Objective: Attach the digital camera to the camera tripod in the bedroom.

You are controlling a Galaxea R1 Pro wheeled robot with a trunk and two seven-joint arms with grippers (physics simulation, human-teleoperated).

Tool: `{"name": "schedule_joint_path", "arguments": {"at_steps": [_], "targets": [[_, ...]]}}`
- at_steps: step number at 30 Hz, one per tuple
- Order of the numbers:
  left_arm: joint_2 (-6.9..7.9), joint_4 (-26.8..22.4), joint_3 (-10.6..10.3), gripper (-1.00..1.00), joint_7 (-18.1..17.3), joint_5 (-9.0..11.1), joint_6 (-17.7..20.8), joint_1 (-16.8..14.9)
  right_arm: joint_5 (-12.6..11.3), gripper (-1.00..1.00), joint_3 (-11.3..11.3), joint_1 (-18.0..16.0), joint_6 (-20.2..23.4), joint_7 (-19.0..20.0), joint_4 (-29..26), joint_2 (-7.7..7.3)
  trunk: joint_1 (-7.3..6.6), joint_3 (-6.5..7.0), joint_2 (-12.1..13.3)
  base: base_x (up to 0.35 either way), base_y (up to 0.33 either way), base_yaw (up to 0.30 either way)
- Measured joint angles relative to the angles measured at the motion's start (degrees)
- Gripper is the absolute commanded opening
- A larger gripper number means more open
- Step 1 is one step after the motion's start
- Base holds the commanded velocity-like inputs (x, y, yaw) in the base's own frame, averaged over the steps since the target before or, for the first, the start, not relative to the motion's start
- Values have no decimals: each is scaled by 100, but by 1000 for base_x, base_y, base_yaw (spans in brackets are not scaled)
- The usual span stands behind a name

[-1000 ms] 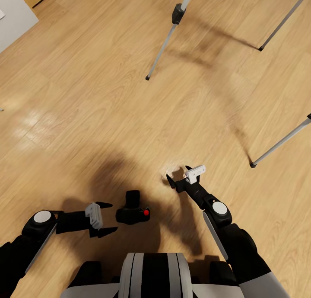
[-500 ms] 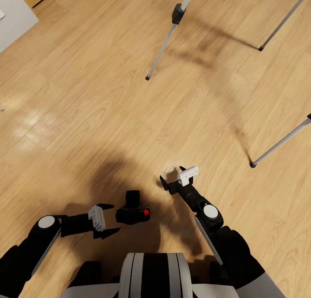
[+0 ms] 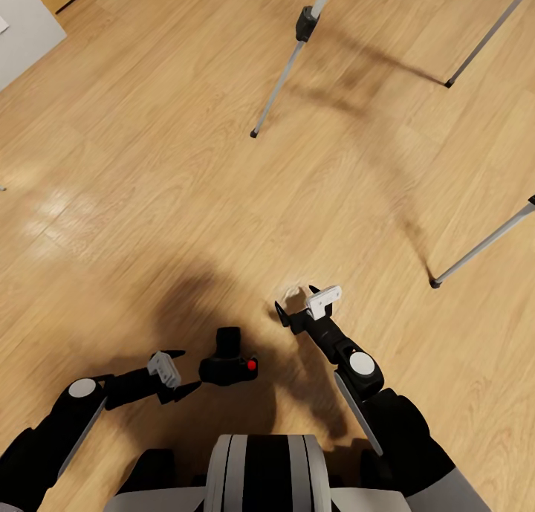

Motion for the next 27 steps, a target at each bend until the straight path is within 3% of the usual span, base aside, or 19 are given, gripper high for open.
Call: {"name": "schedule_joint_path", "arguments": {"at_steps": [3, 8, 27], "targets": [[14, -23, 0, 100, 14, -1, -51, 3, 0, 100, 0, 0, 0, -2, 1, 0, 0, 0, 0, 0, 0, 0], [34, -470, 23, 100, 43, -1, -253, 6, 0, 100, 1, 0, 0, 2, 2, 0, 0, 0, 0, 0, 0, 0], [29, -702, -11, 100, 54, 1, -290, 6, 0, 100, 3, 0, -9, 5, 7, 0, 0, 0, 0, 0, 0, 0]]}}
